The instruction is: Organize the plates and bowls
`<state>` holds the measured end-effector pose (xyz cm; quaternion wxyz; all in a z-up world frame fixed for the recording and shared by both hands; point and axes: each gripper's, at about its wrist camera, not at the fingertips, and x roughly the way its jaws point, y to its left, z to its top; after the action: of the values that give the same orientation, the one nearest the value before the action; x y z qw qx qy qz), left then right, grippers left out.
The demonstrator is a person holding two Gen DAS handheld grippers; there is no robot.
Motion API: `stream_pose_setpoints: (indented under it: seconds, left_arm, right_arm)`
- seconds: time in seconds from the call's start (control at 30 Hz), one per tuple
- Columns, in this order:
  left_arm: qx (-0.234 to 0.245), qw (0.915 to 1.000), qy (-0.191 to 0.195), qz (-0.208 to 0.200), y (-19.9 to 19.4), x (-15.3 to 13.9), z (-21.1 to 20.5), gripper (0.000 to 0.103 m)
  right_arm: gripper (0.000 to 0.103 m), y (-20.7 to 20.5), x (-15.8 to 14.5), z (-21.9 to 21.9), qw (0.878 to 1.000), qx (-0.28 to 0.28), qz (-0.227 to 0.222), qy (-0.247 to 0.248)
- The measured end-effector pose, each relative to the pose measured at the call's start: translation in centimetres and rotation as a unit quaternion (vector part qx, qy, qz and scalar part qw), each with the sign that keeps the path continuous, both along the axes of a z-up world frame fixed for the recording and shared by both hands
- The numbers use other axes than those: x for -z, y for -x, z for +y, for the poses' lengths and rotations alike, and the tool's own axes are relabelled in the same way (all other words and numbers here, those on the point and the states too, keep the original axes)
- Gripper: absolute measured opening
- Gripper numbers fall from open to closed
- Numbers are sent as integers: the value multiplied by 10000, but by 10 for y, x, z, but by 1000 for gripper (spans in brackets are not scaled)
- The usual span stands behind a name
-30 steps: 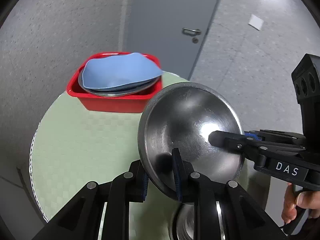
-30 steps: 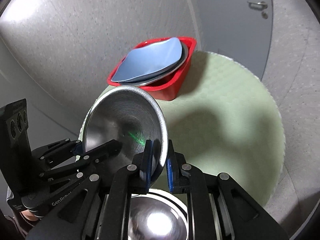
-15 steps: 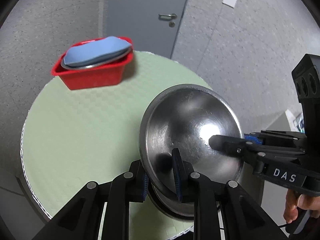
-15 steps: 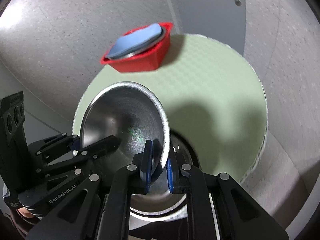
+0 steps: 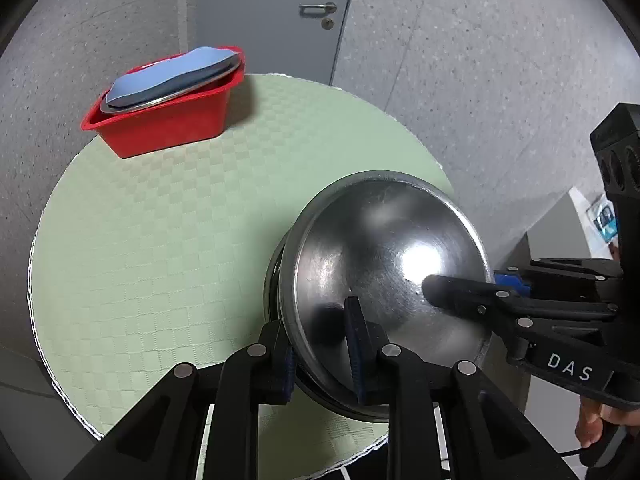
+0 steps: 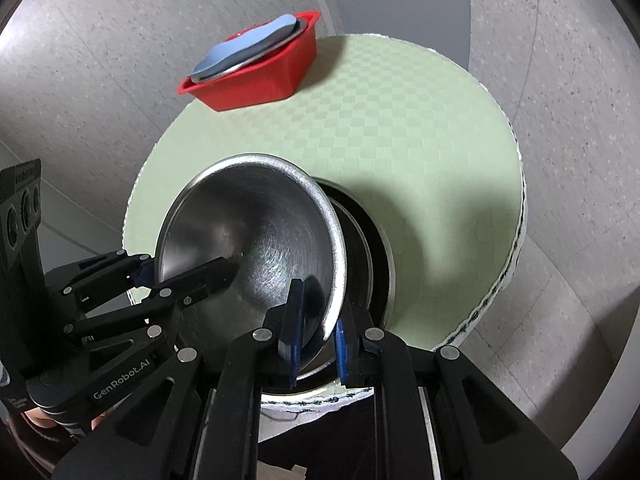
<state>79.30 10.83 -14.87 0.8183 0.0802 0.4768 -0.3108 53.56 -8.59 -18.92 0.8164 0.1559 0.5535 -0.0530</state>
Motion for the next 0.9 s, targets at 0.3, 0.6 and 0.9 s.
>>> stream_pose_setpoints:
  seconds: [0.3,0.6,0.9]
  left_arm:
    - [56,10000,-59,-57,2,5,-13,22]
    - [93,9995,-197,-216,13,3,-17,34]
    - [92,9998,-139,-114,16,2,-15,38]
  right_arm:
    - [16,2,4,-4,9999,77,72,25]
    - [22,5,0,4,9999,80,94,81]
    - [22,12,-5,3,9999,130,56,72]
